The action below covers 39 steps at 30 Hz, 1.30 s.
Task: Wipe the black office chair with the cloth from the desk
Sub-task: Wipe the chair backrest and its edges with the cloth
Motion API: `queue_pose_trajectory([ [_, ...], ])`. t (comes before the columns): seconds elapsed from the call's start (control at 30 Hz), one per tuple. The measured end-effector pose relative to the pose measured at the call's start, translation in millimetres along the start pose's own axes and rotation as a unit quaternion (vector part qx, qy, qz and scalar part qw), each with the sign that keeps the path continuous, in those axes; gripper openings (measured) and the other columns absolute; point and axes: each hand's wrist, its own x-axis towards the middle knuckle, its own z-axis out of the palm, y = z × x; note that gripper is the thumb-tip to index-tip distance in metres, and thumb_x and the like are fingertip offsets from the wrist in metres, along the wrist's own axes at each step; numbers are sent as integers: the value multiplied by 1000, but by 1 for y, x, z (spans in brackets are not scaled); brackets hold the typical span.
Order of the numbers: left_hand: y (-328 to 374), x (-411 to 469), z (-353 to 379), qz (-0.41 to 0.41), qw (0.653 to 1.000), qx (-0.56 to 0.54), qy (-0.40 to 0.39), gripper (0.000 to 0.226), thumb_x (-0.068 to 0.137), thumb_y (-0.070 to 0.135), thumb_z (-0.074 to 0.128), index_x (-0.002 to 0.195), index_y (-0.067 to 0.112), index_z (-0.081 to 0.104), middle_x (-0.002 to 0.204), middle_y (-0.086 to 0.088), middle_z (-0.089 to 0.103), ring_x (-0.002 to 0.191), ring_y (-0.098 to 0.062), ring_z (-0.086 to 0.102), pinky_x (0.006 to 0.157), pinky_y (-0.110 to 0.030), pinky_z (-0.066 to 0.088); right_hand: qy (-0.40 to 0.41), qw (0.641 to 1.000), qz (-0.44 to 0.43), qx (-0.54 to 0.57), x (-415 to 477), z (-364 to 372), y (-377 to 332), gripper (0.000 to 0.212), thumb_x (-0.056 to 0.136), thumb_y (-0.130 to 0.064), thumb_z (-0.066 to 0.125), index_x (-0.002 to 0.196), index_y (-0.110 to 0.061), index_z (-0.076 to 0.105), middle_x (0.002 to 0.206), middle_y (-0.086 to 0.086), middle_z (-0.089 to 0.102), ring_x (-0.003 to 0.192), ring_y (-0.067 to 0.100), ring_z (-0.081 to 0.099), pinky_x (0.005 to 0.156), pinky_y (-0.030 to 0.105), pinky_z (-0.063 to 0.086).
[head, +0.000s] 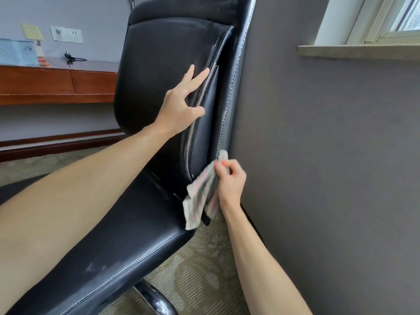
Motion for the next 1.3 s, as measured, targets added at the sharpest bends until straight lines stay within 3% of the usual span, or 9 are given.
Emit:
queue_pose_trajectory([
  [0.1, 2, 1, 1, -3, 1000, 7, 8, 85, 76, 5, 59, 135, 62, 36, 160, 14, 18, 146, -11, 17, 111, -29, 23, -12, 998, 54, -18, -9, -7, 17, 32, 85, -12, 68, 59, -25, 54, 63, -10, 50, 65, 5, 46, 69, 25, 40],
  [0.27, 3, -1, 1, -6, 1000, -9, 21, 85, 75, 3, 58, 134, 61, 39, 160, 14, 18, 147, -13, 20, 114, -46, 32, -7, 999, -1, 36, 15, 7, -18, 27, 82, -11, 69, 61, -26, 62, 63, -13, 54, 65, 1, 49, 63, 13, 41],
  [0.37, 5, -2, 0, -5, 1000, -15, 22, 84, 73, 3, 59, 133, 60, 41, 160, 13, 19, 146, -15, 23, 112, -47, 35, 27, 996, 4, 88, 42, 16, -49, 20, 81, -10, 71, 66, -21, 65, 68, -6, 57, 70, 6, 52, 69, 21, 44],
  [0.5, 4, -2, 0, -4, 999, -20, 27, 84, 73, 2, 59, 134, 57, 42, 160, 13, 19, 147, -12, 19, 114, -46, 33, -8, 990, 53, 127, 51, 17, -59, 14, 82, -10, 71, 71, -18, 68, 75, 0, 63, 75, 13, 58, 75, 30, 50],
  [0.77, 5, -4, 3, -2, 999, -19, 26, 83, 75, 4, 60, 132, 61, 40, 159, 14, 20, 145, -9, 18, 115, -36, 29, -63, 992, 74, 82, 16, -3, -35, 31, 81, -6, 72, 57, -24, 64, 62, -7, 59, 63, 9, 58, 61, 20, 48],
  [0.9, 6, -6, 0, 1, 999, -21, 27, 84, 74, 5, 60, 131, 64, 41, 158, 17, 21, 140, 0, 22, 106, -22, 29, -22, 995, 63, 75, 12, -1, -38, 26, 80, -9, 72, 60, -24, 66, 65, -7, 58, 68, 8, 56, 67, 21, 48],
  [1.1, 4, -16, -6, 34, 999, -7, 9, 84, 75, 8, 57, 134, 64, 36, 159, 17, 18, 143, -2, 20, 108, -23, 22, 24, 983, 117, 140, 14, 5, -40, 19, 83, -4, 69, 68, -15, 66, 72, 3, 57, 74, 18, 53, 75, 34, 47],
  [1.17, 3, -18, -6, 44, 999, 7, -9, 84, 78, 16, 61, 138, 64, 28, 161, 17, 11, 147, -7, 13, 110, -29, 19, 1, 979, 127, 157, 12, 5, -41, 16, 84, -2, 68, 71, -11, 68, 77, 9, 57, 77, 21, 53, 74, 36, 48],
  [1.3, -1, -20, 0, 61, 992, 98, -44, 108, 70, 35, 75, 147, 57, 3, 160, 17, -13, 149, -14, -9, 113, -66, 8, 1, 988, 65, 137, 6, 5, -48, 13, 84, -3, 67, 74, -10, 66, 76, 8, 57, 76, 18, 53, 73, 33, 48],
])
